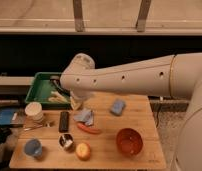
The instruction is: Place apple in metal cup
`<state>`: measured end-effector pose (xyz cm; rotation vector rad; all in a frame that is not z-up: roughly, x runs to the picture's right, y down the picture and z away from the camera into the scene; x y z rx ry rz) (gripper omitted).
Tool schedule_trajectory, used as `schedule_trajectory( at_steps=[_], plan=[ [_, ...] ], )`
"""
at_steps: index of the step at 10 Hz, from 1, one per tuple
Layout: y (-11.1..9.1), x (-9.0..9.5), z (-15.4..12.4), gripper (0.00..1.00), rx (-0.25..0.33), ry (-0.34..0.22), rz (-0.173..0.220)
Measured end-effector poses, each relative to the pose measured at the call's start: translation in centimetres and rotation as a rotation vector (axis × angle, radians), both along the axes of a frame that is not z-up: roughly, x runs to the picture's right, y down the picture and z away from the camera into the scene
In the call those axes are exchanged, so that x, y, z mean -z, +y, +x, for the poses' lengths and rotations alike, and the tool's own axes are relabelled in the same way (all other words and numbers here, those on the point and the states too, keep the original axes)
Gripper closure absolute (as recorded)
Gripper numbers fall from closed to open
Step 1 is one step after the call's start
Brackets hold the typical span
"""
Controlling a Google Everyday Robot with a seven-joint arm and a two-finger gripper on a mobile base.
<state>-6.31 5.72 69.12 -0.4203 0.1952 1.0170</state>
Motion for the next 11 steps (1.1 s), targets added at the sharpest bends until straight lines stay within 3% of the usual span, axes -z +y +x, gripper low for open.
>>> schedule_trajectory(
  at_steps=[4,5,7,9,11],
  plan=[
    [-0.1,0.0,0.0,0.29,0.011,0.009,-0.006],
    [0.5,-0.1,-1.1,0.29,0.048,0.01,-0.043],
    [2.5,-0.2,-2.3,0.29,0.052,-0.002,-0.112],
    [7.0,-0.1,-2.3,0.29,0.044,-0.008,-0.225],
    [8.7,0.3,-1.8,0.29,0.033,-0.004,-0.272]
  ],
)
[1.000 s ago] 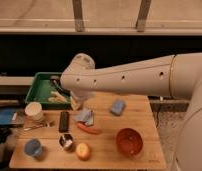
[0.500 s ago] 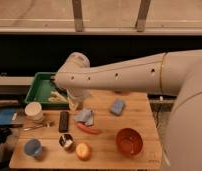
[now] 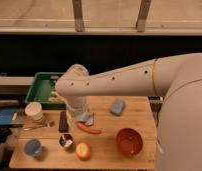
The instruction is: Place apple in metal cup
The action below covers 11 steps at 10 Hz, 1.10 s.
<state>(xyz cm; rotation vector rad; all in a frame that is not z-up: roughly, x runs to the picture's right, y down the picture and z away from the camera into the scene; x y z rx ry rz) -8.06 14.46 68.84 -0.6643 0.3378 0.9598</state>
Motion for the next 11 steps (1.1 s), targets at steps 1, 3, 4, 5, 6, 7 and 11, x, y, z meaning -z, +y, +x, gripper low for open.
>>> schedule_trajectory(
  at_steps=[1,3,4,5,6,7,11],
  plan=[
    [1.6,0.5,0.1,0.29,-0.004,-0.001,-0.039],
    [4.0,1.2,0.1,0.29,-0.013,-0.016,-0.103],
    [4.4,1.3,-0.4,0.29,-0.01,-0.026,-0.116],
    [4.4,1.3,-0.3,0.29,-0.01,-0.025,-0.116],
    [4.4,1.3,-0.1,0.29,-0.013,-0.022,-0.116],
    [4.4,1.3,-0.2,0.29,-0.012,-0.023,-0.117],
    [5.5,1.3,-0.2,0.29,-0.014,-0.023,-0.148]
  ],
)
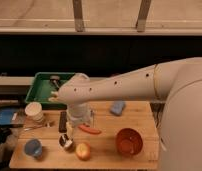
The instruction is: Place apple in metal cup
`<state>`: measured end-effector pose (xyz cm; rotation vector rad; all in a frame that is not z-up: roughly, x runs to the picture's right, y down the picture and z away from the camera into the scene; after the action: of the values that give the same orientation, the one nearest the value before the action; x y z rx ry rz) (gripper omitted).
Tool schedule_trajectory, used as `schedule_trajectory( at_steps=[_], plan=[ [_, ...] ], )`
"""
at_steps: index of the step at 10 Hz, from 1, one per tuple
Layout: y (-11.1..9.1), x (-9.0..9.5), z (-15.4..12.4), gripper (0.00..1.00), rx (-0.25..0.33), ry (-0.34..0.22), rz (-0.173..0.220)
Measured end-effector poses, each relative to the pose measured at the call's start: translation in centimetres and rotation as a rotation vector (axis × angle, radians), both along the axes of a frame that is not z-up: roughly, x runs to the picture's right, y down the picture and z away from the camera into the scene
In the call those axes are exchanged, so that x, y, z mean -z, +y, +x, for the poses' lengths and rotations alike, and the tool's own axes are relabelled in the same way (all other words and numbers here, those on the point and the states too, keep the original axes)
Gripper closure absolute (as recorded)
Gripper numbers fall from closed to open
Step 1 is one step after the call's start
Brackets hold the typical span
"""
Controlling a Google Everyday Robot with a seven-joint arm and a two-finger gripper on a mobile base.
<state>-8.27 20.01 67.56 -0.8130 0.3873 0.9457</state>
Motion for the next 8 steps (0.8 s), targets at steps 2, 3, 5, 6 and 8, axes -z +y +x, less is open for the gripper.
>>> schedule_trajectory(
  at_steps=[2,3,5,6,8],
  plan=[
    [2.6,-1.1,-0.2,0.29,-0.01,0.005,-0.044],
    [4.1,-1.7,-0.5,0.29,-0.011,0.008,-0.064],
    [5.8,-2.4,-1.1,0.29,-0.012,0.004,-0.099],
    [6.6,-2.8,-1.0,0.29,-0.018,0.005,-0.119],
    [7.4,-3.4,-0.7,0.29,-0.03,0.004,-0.142]
  ],
)
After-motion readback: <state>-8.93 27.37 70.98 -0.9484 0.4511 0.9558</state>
